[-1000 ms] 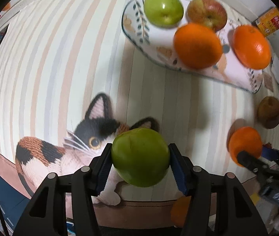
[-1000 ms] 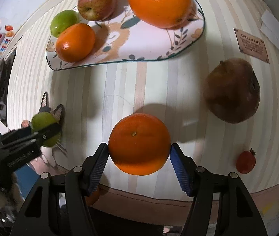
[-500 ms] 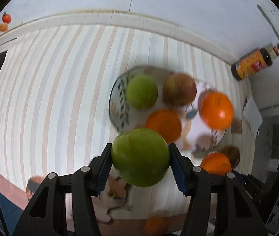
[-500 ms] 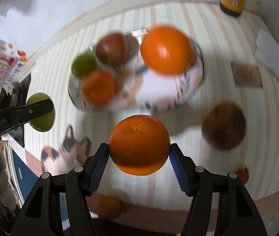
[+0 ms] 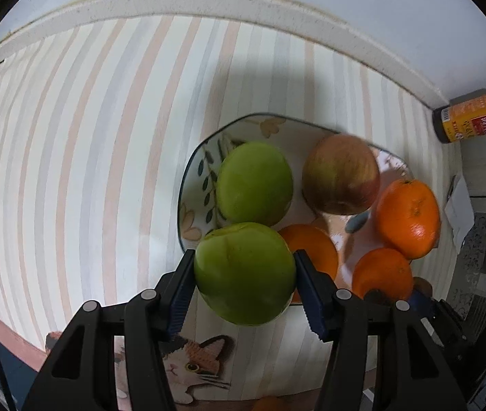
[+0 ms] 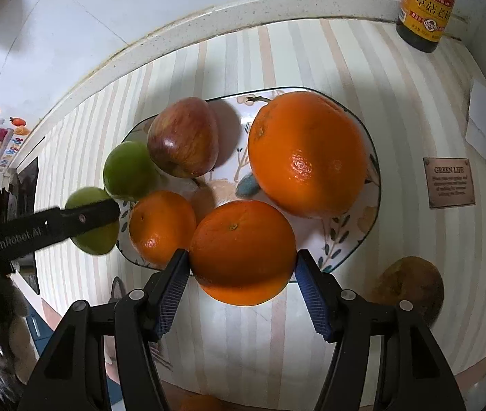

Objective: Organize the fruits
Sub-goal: 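Place the green apple on the plate with the left tool while the right tool places the tangerine, then withdraw both open tools and reach toward the small orange and brown pear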

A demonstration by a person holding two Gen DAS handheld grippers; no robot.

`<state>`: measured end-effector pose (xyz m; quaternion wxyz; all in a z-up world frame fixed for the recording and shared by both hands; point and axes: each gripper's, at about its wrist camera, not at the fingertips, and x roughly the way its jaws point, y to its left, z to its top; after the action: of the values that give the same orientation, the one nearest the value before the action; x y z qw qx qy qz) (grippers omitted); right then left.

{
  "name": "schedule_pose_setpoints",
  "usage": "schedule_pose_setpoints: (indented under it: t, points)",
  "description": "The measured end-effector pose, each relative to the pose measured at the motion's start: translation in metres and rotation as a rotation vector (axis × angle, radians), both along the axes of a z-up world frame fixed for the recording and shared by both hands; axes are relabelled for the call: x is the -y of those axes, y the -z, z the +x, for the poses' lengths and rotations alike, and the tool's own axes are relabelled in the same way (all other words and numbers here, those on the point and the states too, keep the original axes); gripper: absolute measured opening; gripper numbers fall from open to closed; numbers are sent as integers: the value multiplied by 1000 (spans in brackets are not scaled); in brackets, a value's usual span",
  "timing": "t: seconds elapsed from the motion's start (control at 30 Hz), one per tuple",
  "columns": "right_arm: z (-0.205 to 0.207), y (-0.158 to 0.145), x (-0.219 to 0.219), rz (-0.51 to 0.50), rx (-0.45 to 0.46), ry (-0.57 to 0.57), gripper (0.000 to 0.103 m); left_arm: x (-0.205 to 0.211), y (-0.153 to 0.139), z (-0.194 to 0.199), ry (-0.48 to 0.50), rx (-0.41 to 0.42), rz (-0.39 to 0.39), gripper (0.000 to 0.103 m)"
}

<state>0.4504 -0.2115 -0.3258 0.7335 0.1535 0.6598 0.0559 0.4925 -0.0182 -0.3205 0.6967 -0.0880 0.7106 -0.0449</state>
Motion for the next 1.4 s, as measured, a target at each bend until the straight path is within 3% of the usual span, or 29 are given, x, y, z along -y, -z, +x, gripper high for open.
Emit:
schedule_pose_setpoints:
  t: [0.07, 0.1, 0.13, 0.17, 0.2, 0.47, 0.7, 1.0, 1.4]
  points:
    - [2, 1, 3, 11, -18, 20, 69, -2, 0, 0, -7, 5, 12, 54]
    - [2, 0, 5, 28, -18, 33, 79, -3, -2, -1, -10, 15, 29, 54]
    - [4, -2, 8, 36, -12, 40, 86, -3, -3, 0, -11, 25, 34, 67]
    - [5, -6, 10, 31, -5, 44, 91, -5, -6, -1, -13, 40, 39, 89]
    - [5, -12, 11, 22, 6, 50, 91, -6, -9, -1, -14, 50, 41, 95]
    - [-5, -41, 26, -106, 43, 49, 94, -10, -41, -15, 13, 139, 93, 96]
    - [-24, -64, 26, -179, 95, 32, 94, -4, -69, -57, 59, 241, 165, 96]
    - [-63, -117, 15, -234, 213, 1, 94, -9, -123, -105, 65, 405, 207, 96]
    - [-132, -193, 12, -256, 365, 15, 94, -10, -184, -165, 59, 555, 165, 96]
